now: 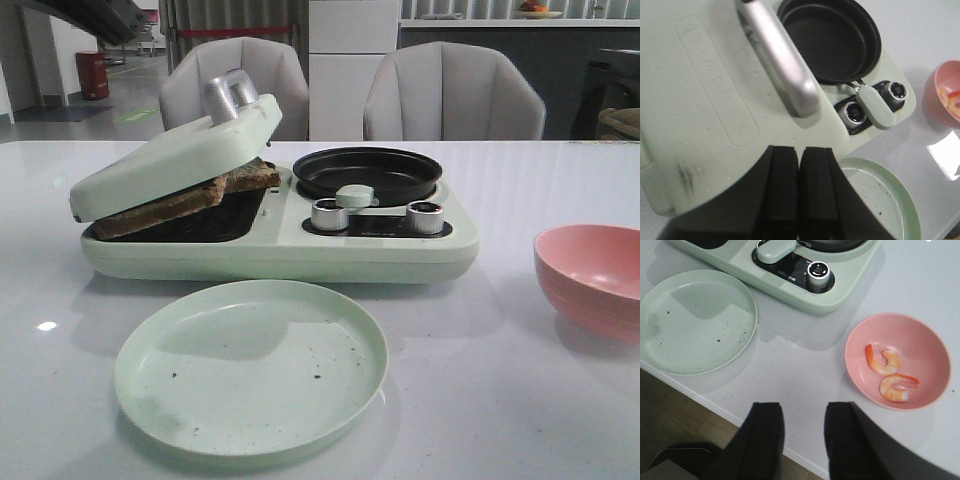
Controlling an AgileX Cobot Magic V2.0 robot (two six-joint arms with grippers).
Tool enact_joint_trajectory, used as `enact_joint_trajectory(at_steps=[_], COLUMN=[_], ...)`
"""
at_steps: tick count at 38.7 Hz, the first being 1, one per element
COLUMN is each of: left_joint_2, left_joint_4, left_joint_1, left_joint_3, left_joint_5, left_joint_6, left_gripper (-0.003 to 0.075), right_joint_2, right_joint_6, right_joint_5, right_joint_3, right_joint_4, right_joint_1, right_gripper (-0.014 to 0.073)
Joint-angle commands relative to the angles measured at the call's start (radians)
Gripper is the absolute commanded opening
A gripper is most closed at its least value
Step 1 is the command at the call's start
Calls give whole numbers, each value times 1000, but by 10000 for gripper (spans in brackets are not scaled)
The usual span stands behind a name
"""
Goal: Make breakfast with bread and shrimp
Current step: 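Swing the sandwich maker lid down over the bread with the left gripper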
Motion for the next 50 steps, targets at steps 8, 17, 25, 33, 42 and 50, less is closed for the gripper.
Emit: enact_joint_trajectory(at_steps=[8,17,25,33,42,50], left_joint_2=[-263,-443,-597,-729,-795,-791], left_joint_4=[80,88,88,79,74,74], left_joint_1=[-137,-195,-249,-267,-267,-267], left_joint_3=[161,327,467,582,641,642], left_joint_5=[-150,-205,-244,-250,-257,-260], left_joint_6=[1,1,1,1,1,1], left_gripper=[100,100,100,100,99,99], right_joint_2=[-6,-6,-6,-6,-2,2], right_joint_6=[2,2,2,2,2,2], right_joint_5=[-73,-73,-74,-75,-99,-143], right_joint_3=[-26,-26,-26,-26,-26,-26], right_joint_4=[-13,-13,-13,-9,11,70], right_joint_1=[-5,-5,-5,-5,-5,-5], right_gripper=[341,341,341,341,341,341])
